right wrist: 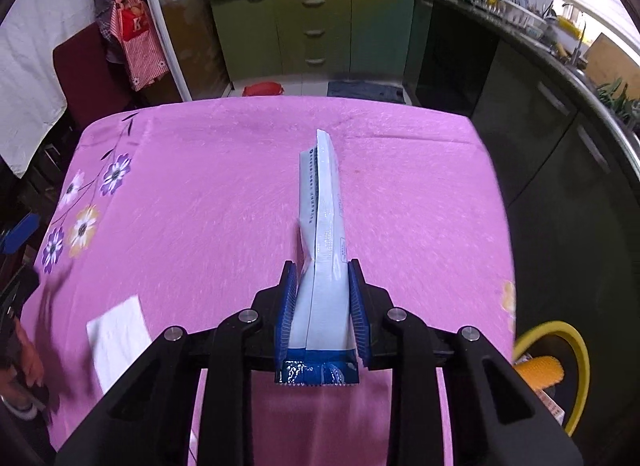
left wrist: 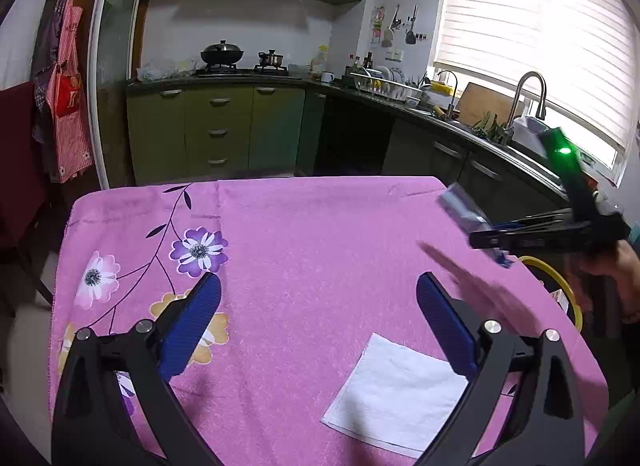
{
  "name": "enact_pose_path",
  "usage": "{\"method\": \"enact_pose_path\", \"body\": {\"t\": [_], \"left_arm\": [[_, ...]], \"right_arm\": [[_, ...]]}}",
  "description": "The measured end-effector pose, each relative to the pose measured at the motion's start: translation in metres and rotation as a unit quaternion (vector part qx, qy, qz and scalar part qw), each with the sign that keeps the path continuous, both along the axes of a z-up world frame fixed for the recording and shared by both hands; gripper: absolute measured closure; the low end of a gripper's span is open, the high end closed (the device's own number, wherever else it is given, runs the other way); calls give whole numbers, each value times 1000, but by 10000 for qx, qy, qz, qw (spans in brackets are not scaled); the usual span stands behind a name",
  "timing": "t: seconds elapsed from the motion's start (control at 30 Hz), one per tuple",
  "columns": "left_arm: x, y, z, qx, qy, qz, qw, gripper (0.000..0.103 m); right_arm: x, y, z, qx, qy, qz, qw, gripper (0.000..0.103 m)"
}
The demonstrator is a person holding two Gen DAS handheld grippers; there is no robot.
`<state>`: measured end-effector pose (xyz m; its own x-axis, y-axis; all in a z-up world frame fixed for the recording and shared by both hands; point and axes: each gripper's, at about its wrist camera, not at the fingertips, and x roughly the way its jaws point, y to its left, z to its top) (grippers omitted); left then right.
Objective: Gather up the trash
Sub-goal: 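Carry the tube over the yellow bin and open the right gripper, then lower the left gripper onto the white tissue and pinch it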
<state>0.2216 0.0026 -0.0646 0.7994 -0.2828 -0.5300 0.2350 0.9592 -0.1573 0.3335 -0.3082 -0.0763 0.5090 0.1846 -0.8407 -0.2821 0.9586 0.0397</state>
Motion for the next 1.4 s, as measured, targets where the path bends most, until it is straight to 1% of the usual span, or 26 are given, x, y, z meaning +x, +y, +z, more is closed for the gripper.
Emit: {"method": "enact_pose_path", "body": {"t": [0.07, 0.17, 0.3, 0.43, 0.5, 0.6, 0.7, 0.77, 0.83, 0.9, 1.0, 1.1, 1.23, 1.3, 1.37, 1.4], "left_arm": [[0, -1, 0, 23, -4, -16, 10000, 10], [0, -3, -2, 55, 11, -44, 10000, 9], [0, -5, -5, 101, 29, -62, 9999, 9], [1, -7, -7, 130, 58, -63, 9999, 9], [1, -9, -7, 152, 70, -68, 9998, 9], [2, -11, -9, 206, 100, -71, 9997, 9], [3, -13, -11, 235, 145, -99, 9996, 9], [3, -15, -12, 263, 159, -127, 9994, 9], [3, -16, -13, 290, 160, -135, 9994, 9], [2, -17, -12, 301, 142, -158, 9993, 9], [0, -18, -12, 302, 128, -179, 9993, 9], [0, -19, -12, 330, 131, -192, 9992, 9], [0, -21, -14, 331, 183, -252, 9990, 9], [1, -24, -14, 287, 256, -374, 9986, 9], [1, -27, -14, 219, 319, -550, 9977, 9], [0, -29, -14, 203, 365, -646, 9970, 9]], "right_arm": [[-16, -10, 5, -21, -121, -64, 9999, 76], [-40, -42, 12, -22, -227, -250, 9994, 76], [-69, -104, 12, -16, -218, -690, 9974, 76], [-96, -182, 1, 17, -67, -1451, 9894, 76], [-110, -221, -7, 41, 38, -1823, 9832, 76], [-128, -260, -21, 25, 180, -2160, 9762, 76], [-141, -276, -33, 75, 274, -2293, 9729, 76], [-145, -278, -40, 94, 321, -2286, 9730, 76], [-146, -279, -44, 7, 336, -2293, 9728, 76], [-145, -280, -46, -203, 281, -2320, 9721, 76], [-143, -282, -56, -314, 313, -2328, 9715, 75], [-140, -286, -64, -342, 370, -2426, 9688, 69], [-148, -289, -53, -257, 239, -2525, 9670, 63], [-153, -288, -44, -237, 151, -2555, 9664, 62], [-161, -286, -34, -90, 34, -2544, 9671, 59], [-165, -284, -29, -39, -17, -2526, 9676, 55]]}}
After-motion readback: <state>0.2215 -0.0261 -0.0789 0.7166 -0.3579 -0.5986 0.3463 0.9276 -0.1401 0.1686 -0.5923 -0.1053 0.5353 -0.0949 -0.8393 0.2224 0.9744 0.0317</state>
